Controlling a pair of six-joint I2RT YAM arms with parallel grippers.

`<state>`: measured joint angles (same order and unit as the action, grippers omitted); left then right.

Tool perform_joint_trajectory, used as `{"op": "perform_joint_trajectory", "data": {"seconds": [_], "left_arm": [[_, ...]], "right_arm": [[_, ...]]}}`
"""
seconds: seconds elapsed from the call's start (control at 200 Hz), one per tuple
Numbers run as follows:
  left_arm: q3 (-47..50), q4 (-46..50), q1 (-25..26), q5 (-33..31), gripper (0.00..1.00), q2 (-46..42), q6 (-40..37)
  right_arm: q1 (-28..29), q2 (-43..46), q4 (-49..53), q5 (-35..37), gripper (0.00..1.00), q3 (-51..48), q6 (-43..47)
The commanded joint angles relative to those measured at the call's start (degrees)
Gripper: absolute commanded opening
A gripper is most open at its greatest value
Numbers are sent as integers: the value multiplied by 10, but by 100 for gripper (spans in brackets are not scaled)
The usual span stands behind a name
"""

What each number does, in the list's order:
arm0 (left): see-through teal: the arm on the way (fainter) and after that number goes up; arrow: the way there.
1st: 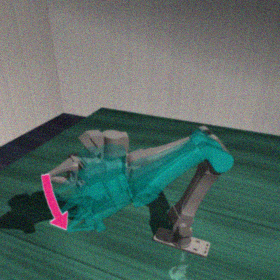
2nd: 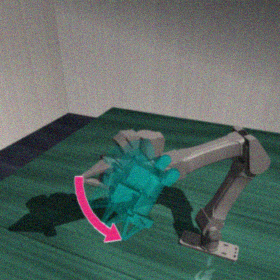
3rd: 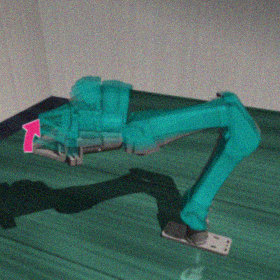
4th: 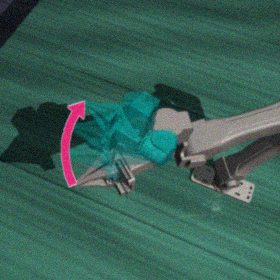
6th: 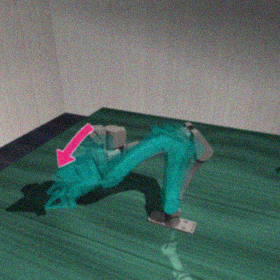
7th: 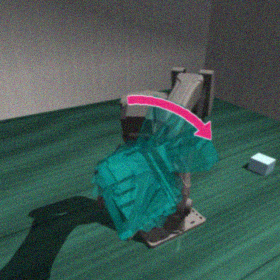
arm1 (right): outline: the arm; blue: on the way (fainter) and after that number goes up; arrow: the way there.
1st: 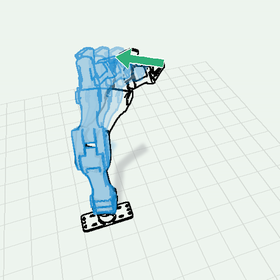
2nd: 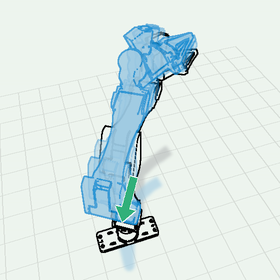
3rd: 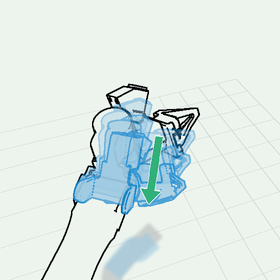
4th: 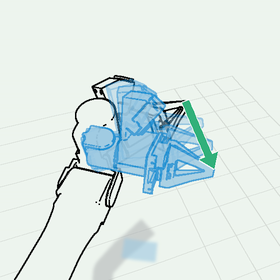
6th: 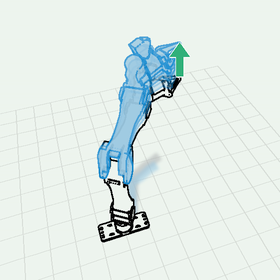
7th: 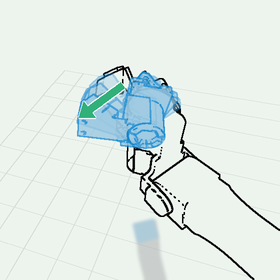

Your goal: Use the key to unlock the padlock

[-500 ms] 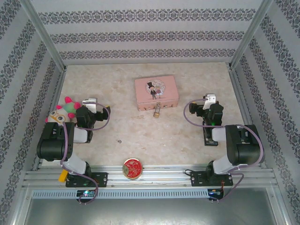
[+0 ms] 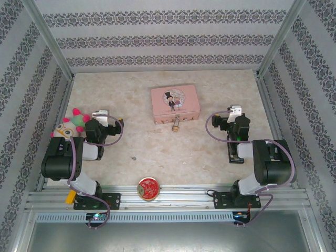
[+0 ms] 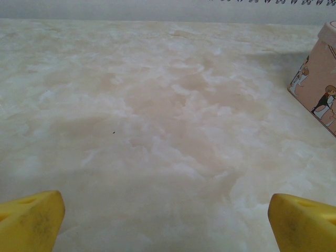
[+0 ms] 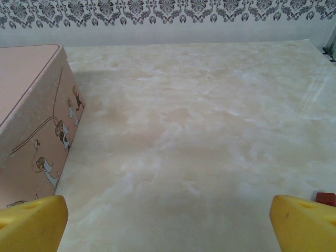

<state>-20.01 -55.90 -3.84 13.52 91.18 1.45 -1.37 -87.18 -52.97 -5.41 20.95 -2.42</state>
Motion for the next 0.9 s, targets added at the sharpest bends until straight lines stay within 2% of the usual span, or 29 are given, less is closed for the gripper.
{"op": "perform_joint_trajectory", "data": {"seconds": [0.0,0.894], "left_arm": [[-7,-16,-5,11,99,3,-9],[-1,-27,-5,2,99,0,-4]], "right_arm": [[0,-3,-11,7,98,6,-1],[2,-1,-9,18,98,6,-2]]}}
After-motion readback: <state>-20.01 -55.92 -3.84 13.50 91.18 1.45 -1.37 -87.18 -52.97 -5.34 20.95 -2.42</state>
